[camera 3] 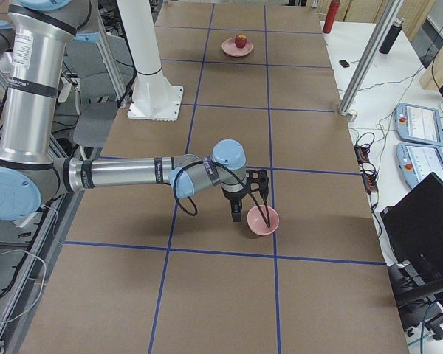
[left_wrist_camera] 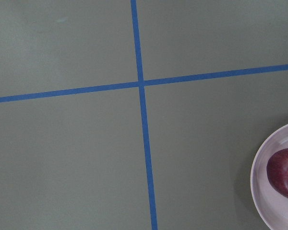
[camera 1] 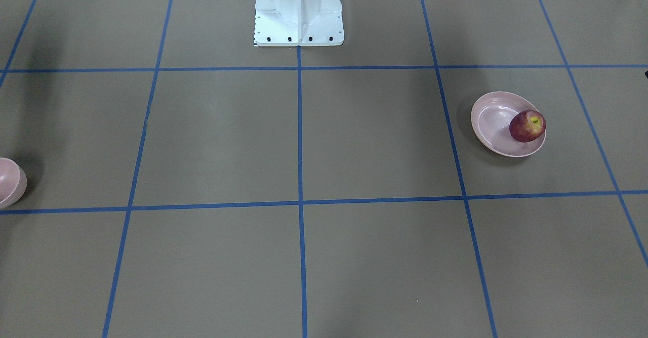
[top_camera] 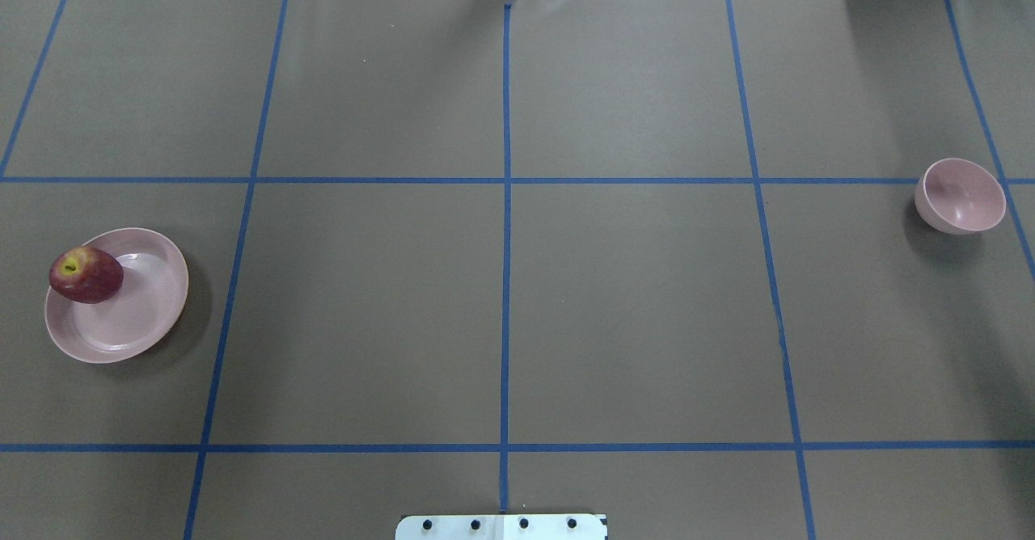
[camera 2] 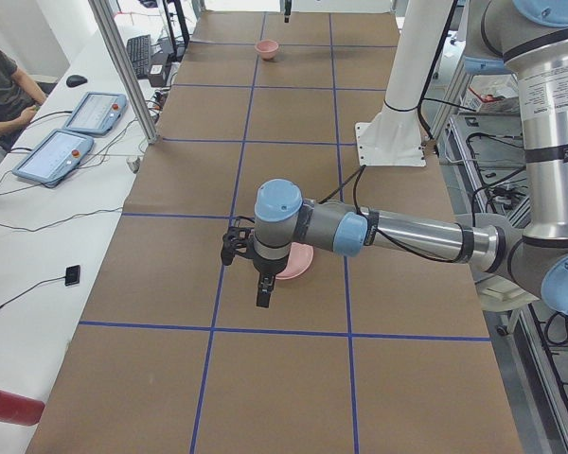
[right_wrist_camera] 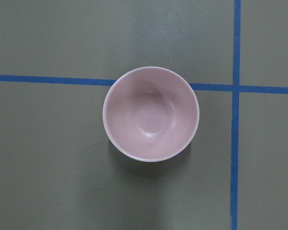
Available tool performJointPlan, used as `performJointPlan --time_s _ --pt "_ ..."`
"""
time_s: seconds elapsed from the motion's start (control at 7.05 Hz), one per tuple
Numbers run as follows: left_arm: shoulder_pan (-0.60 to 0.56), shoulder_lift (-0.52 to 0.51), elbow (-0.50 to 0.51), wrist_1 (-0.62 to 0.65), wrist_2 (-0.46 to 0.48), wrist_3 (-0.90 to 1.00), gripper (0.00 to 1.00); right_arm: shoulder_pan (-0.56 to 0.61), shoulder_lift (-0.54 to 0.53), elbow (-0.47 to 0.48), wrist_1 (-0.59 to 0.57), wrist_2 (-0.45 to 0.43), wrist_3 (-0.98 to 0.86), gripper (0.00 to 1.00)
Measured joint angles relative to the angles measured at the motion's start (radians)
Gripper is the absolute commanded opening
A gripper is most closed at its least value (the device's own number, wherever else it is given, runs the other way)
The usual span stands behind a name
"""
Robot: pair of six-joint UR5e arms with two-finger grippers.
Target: Move apple from plate to bowl
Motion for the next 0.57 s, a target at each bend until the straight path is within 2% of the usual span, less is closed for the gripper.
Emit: performJointPlan --time_s 0.57 --pt "0.031 0.011 0.006 -0.017 -0.003 -0.005 0.99 0.01 0.002 0.004 -0.016 0.016 -0.001 1.0"
